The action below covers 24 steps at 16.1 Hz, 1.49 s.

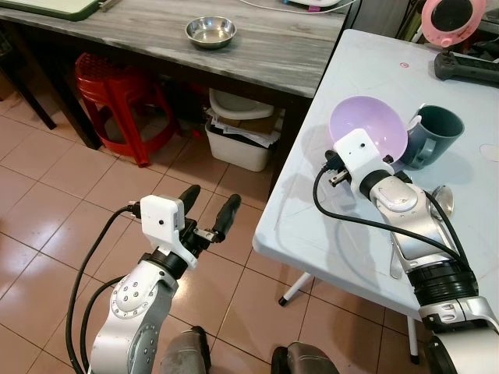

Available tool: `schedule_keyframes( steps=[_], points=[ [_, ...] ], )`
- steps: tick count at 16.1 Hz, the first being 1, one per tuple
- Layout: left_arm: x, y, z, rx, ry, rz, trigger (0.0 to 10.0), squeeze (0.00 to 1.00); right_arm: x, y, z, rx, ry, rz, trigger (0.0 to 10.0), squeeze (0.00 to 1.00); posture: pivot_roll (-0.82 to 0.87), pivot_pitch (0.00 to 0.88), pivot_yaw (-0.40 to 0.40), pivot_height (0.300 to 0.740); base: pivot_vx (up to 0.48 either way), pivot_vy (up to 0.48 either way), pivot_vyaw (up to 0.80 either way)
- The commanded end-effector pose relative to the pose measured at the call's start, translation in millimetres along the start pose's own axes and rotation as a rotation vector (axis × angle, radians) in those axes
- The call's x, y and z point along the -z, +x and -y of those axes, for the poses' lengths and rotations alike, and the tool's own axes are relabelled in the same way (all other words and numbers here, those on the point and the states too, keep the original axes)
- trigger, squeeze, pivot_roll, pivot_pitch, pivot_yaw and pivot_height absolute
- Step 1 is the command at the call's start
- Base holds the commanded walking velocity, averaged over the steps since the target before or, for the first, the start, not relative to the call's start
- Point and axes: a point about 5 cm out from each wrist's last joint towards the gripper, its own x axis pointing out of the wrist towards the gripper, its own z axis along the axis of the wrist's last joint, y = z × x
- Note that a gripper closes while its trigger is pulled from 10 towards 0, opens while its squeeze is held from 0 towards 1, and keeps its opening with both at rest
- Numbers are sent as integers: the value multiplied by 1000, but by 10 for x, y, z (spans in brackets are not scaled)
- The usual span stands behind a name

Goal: Setting the table

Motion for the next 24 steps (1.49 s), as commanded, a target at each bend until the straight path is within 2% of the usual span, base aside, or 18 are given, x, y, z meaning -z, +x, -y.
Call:
schedule_keyframes(
  steps=[1, 8, 10, 11, 15, 16, 17, 18, 20, 22, 24],
  points=[
    [-29, 1, 31, 23, 0, 14, 10000, 0, 16, -7, 22, 7, -1, -3, 0, 0, -9, 164, -23, 740, 0, 0, 0],
    [-27, 17, 27, 21, 9, 13, 10000, 0, -12, -11, 8, 0, -1, 20, 0, 0, -10, 163, -26, 740, 0, 0, 0],
    [2, 24, -32, -45, 55, -18, 10000, 0, -109, -17, -26, -7, 12, 88, 0, 0, -11, 161, -26, 740, 0, 0, 0],
    [71, 39, -141, -157, 74, -75, 10000, 0, -209, -41, -61, -11, 22, 157, 0, 0, -11, 161, -25, 740, 0, 0, 0],
    [51, 5, -207, -208, 88, -63, 10000, 0, -348, -204, -187, 15, 82, 306, 0, 0, -13, 159, -22, 740, 0, 204, 0],
    [72, -24, -235, -236, 103, -75, 10000, 0, -345, -266, -243, 21, 107, 327, 1569, 0, -12, 153, -23, 740, 0, 465, 0],
    [75, -27, -237, -237, 102, -75, 10000, 0, -343, -273, -253, 21, 112, 329, 1569, 0, -12, 152, -23, 740, 0, 465, 0],
    [91, -20, -255, -261, 129, -87, 10000, 0, -314, -299, -314, 24, 138, 324, 10000, 0, -10, 146, -21, 740, 0, 424, 0],
    [71, 38, -268, -268, 149, -75, 10000, 0, -285, -340, -404, 45, 186, 322, 10000, 0, -5, 132, -20, 740, 0, 424, 0],
    [45, 72, -313, -291, 172, -65, 10000, 0, -284, -418, -444, 111, 293, 346, 10000, 0, 0, 114, -13, 740, 131, 412, 0],
    [42, 78, -336, -296, 195, -63, 10000, 0, -264, -461, -470, 142, 305, 347, 10000, 0, -4, 109, -3, 740, 281, 388, 0]
  ],
)
